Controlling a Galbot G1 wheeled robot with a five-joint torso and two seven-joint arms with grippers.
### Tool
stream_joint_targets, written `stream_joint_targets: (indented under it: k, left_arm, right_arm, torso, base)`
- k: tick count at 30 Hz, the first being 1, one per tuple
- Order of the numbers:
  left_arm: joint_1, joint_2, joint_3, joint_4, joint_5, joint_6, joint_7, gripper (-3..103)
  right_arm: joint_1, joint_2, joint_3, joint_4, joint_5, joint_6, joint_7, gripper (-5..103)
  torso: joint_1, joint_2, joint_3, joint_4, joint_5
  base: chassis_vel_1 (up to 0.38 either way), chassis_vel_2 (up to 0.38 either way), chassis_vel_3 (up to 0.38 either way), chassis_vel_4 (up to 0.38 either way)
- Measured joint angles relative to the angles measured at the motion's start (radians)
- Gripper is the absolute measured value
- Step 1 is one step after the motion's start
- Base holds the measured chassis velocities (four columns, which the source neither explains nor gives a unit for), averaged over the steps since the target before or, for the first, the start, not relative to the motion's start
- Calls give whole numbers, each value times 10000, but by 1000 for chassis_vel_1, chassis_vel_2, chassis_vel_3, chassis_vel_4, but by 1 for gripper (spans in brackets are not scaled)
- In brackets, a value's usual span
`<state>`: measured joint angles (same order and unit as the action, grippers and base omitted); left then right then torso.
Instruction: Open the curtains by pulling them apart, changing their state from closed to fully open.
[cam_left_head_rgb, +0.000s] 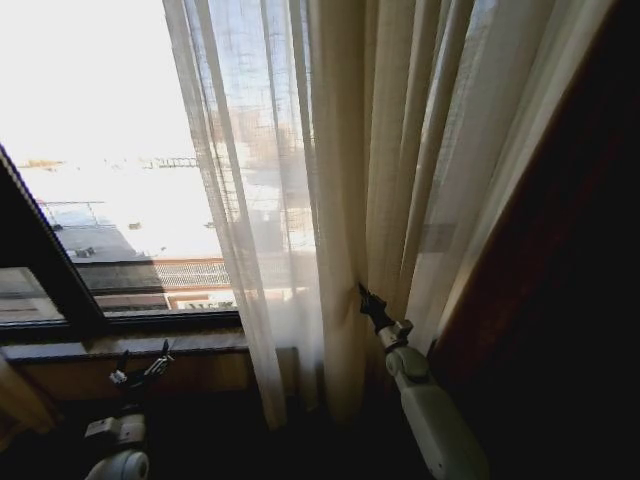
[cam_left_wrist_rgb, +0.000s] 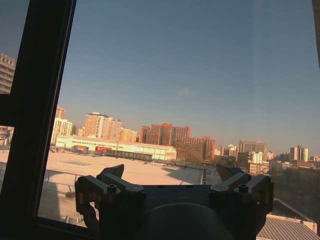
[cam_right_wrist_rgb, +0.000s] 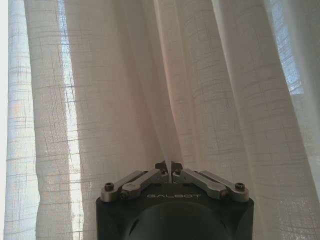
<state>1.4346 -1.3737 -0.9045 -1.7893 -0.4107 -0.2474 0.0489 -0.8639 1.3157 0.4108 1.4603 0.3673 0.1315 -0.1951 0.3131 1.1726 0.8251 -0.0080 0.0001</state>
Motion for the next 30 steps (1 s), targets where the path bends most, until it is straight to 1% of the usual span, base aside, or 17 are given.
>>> stream_joint_targets:
  k: [2,11,18,25,30]
  left_arm:
    - [0,0,-1,0,1,0,0,100]
    - [0,1,0,0,0,0,1,100]
    - [0,0,0,0,0,0,2,100]
    - [0,0,2,0,0,1,4,100]
    - [0,-3,4,0,0,0,8,100]
  right_arm:
    - [-33,-15,35,1,-4,-23,-45,0]
    - [-100,-45,120,-4,-26,-12,-219,0]
    - [-124,-50,136,-4,-10,35,-244,0]
    - [-95,-29,67,-38,95,343,-56,0]
    - [-45,-45,57,-70,-217,400,-173,0]
  torso:
    - [0,0,-1,5,-4]
    - [0,1,-1,4,-2]
    - [0,0,-1,3,-1]
    - [0,0,0,0,-1]
    - [0,0,0,-2,6]
  base:
    - [0,0,0,0]
    - [-40,-46,45,45]
    - [-201,-175,187,181]
    - [-254,-258,255,230]
    - [-105,-113,101,122]
